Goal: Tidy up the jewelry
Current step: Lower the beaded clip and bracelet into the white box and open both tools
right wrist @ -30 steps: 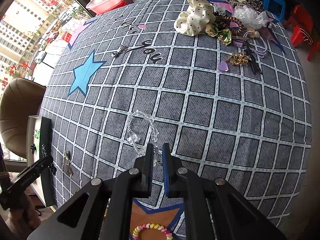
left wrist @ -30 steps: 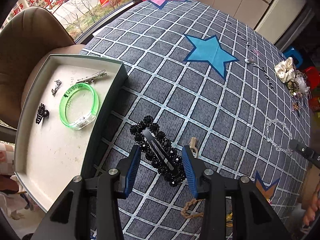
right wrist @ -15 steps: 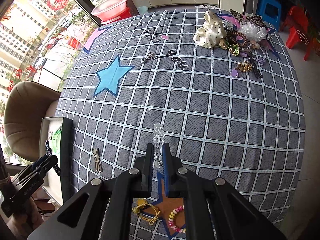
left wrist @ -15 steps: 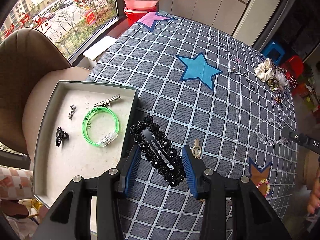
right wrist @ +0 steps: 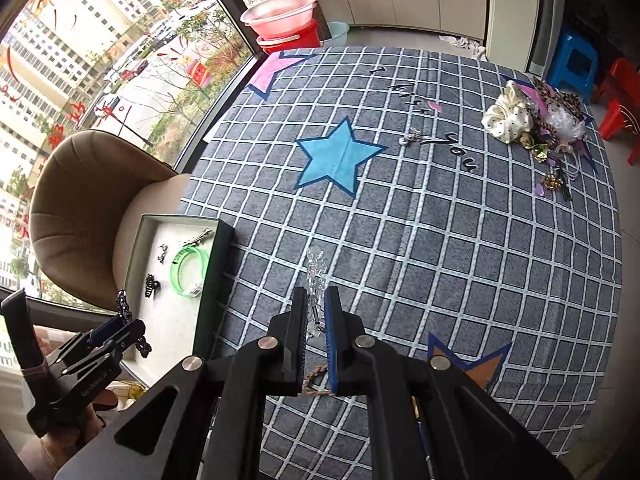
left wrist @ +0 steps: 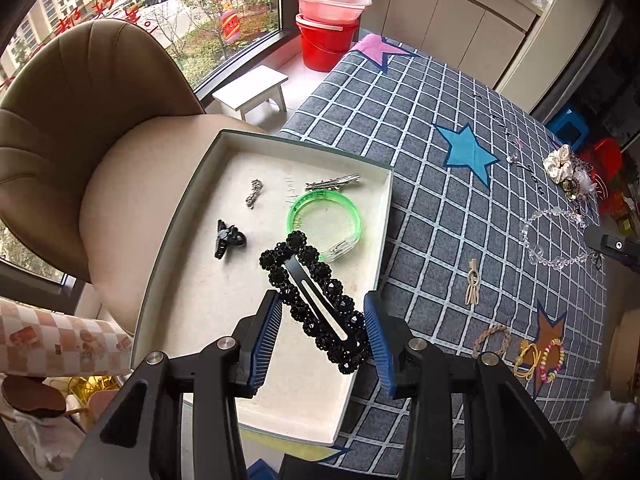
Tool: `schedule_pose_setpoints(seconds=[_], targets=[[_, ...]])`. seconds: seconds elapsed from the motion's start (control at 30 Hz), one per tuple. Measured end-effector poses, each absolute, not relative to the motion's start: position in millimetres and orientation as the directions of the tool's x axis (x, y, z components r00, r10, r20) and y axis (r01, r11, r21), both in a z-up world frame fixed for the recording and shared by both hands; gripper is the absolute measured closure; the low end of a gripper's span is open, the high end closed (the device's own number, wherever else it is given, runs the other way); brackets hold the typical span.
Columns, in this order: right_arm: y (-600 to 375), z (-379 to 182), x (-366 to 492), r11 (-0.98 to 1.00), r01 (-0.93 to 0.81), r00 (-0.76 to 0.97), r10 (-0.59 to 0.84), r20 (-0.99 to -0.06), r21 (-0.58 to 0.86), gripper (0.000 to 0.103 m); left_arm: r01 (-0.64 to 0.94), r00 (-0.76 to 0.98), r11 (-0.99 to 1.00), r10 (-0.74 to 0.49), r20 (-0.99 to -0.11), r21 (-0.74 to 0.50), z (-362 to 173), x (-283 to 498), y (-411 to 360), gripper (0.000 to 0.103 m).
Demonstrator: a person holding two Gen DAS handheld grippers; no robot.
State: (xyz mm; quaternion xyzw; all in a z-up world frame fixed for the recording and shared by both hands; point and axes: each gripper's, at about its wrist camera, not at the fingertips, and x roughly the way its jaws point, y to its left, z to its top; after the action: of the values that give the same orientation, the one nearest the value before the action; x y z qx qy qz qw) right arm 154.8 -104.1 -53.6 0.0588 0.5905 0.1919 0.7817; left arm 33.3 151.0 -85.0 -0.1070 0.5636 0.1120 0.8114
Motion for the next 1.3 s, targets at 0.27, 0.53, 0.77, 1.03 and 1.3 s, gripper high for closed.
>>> schedule_pose_setpoints(seconds=[0.27,0.53,0.77,1.03,1.3], targets=[[-14,-49,130,0.858,-0.373,0.154,0.432,-0.889,0.352,0.094,-0.393,0.311,0.919,0.097,-0.946,-0.035,-94,-1,203,0.053],[62,-63,104,0.796,-0.463,0.053,0.464,-0.884,0.39,0.094,-0.439,0.281,0.898,0.106,-0.954,-0.03,-110,-21,236,0.053],[103,-95,94,0.752,-0.452,-0.071,0.505,-0.86,0.479,0.094,-0.442,0.264,0.897,0.099,-0.959,-0.029,-126,-22,250,0.053],[119,-154,96,0.768,-0.392,-0.164,0.483,-0.86,0.506,0.094,-0.409,0.245,0.912,0.086,-0.966,-0.022,-155,-4,252,0.053],[111,-188,108,0.811,-0.359,-0.153,0.437,-0.887,0.461,0.094,-0.385,0.228,0.923,0.078,-0.971,-0.016,-183,20,251,0.053]])
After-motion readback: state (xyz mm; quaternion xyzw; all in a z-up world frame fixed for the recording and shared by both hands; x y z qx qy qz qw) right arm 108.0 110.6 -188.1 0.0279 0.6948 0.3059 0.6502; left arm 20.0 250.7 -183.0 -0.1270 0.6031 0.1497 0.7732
